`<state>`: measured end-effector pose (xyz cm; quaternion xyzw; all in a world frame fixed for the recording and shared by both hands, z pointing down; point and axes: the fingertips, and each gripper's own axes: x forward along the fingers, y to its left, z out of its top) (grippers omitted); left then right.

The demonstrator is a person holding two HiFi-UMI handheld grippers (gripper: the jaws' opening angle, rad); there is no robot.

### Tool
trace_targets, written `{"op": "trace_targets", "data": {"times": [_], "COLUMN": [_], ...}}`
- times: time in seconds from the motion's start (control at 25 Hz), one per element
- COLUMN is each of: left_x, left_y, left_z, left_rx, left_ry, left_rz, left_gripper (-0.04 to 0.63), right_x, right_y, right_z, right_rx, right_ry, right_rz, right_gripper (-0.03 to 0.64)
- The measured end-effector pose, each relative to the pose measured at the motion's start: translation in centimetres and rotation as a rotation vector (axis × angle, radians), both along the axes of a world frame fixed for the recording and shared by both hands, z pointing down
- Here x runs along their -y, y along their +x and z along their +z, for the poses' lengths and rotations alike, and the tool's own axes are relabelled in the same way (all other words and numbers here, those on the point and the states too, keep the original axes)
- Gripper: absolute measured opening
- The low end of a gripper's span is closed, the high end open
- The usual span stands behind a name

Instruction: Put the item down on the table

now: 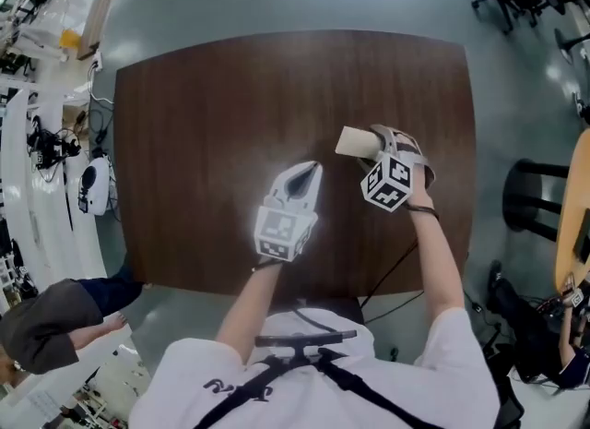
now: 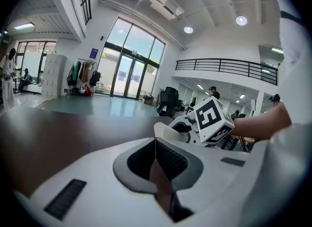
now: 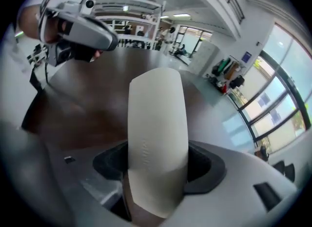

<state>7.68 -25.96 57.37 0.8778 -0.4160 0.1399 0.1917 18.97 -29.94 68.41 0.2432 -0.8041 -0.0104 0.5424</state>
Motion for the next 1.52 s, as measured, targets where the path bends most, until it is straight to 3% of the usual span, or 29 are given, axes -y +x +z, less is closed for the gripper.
{"op": "trace_targets", "data": {"times": [0.12,0.32,0.72,1.16,1.32,1.52], "left_x": [-0.2,-0.2,0.0,-0.7,-0.9,-2.1], "left_y": [-0.7,-1.1,-1.9,-2.3,-2.6,-2.9], "left_z": [1.5,3.2,4.4,4.4,3.3,0.8], "left_rx": [0.004,0.017,0.021,0.039,0.031,0.020], "left_ry": [-0.026,-0.059,-0.091,-0.106,-0.087,-0.050], "left_rz": [-0.019,-0.034,-0.047,-0.044,-0.038,-0.035], "left_gripper": [0.012,0.012,0.012,0.012,0.012,0.012], "right_x": [-0.5,-0.7,-0.4,-0.2,0.1,-0.6], "right_y": [-0.3,0.0,-0.3,0.1,0.6,0.4], "right_z": [1.8,4.4,5.8,5.5,4.1,-0.1], "right_rx": [-0.078,-0.158,-0.183,-0.140,-0.146,-0.048], "right_ry": [-0.067,-0.201,-0.289,-0.278,-0.223,-0.123], "right_rz": [-0.145,-0.252,-0.276,-0.251,-0.225,-0.132], "right_gripper": [0.321,0.321,0.321,0.321,0.322,0.321]}}
